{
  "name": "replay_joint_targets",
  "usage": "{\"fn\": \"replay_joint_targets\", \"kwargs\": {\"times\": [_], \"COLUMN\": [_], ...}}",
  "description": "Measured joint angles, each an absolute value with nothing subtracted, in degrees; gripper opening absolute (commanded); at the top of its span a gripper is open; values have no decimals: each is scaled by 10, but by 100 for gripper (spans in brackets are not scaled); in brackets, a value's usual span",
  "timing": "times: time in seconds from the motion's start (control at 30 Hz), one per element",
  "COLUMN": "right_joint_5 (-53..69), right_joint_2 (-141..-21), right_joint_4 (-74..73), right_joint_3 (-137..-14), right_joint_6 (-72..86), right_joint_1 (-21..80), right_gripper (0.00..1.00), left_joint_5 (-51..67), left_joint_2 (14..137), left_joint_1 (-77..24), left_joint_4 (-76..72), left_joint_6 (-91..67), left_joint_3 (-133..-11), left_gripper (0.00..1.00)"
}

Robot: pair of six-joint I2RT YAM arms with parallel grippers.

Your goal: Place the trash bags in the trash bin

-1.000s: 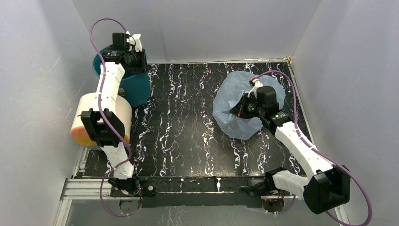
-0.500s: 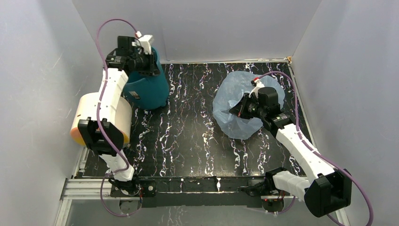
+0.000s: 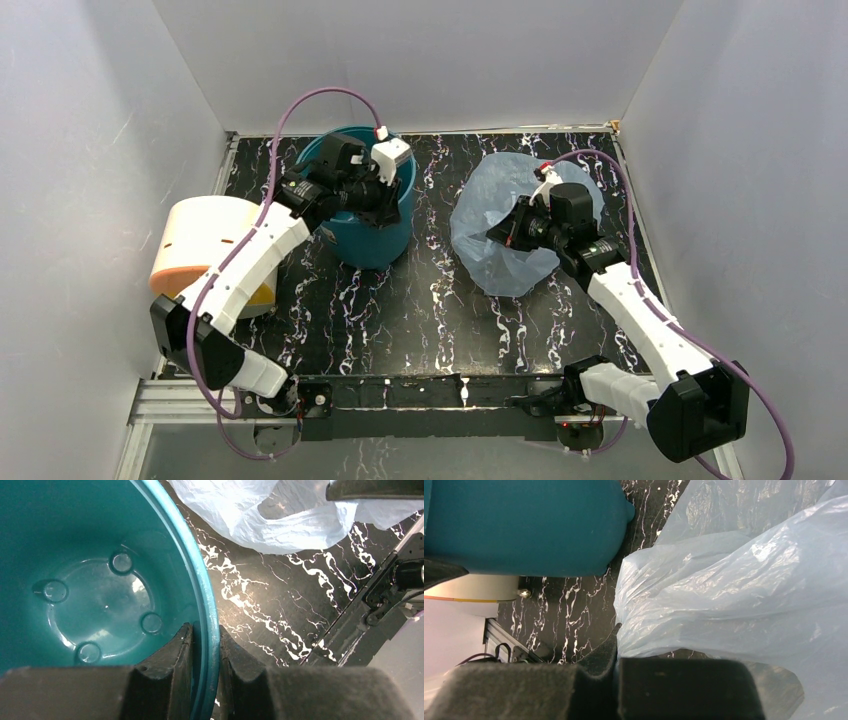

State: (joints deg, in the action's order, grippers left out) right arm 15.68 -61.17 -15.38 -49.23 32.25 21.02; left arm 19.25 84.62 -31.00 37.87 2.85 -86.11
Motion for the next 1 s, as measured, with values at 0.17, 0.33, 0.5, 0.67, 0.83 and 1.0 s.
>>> {"fn": "replay_joint_targets", "kwargs": {"times": [0.17,0.33,0.5,0.67,0.83,1.0], "right_joint_5": [167,182,186,200,222,242], "right_joint_2": [-613,-634,-656,-652,-621,-584], "right_joint_4": [-153,-153,-163,-165,-165,-165], "right_joint_3": [-503,-516,-534,-540,-539,-539], "right_joint_6": [326,329,328,314,286,258], "right_joint_1": [210,210,210,210,210,210], "right_gripper": [0,0,0,0,0,0], "left_joint_5": [212,219,223,215,190,189], "left_joint_2": [830,830,825,801,750,701], "left_joint_1": [-317,-337,-341,-343,-343,-343], "left_joint_4": [382,399,403,392,352,309], "left_joint_6": [36,48,43,18,-13,-39], "left_joint_3": [-849,-854,-848,-816,-790,-780], "left_gripper": [0,6,51,71,83,86]}}
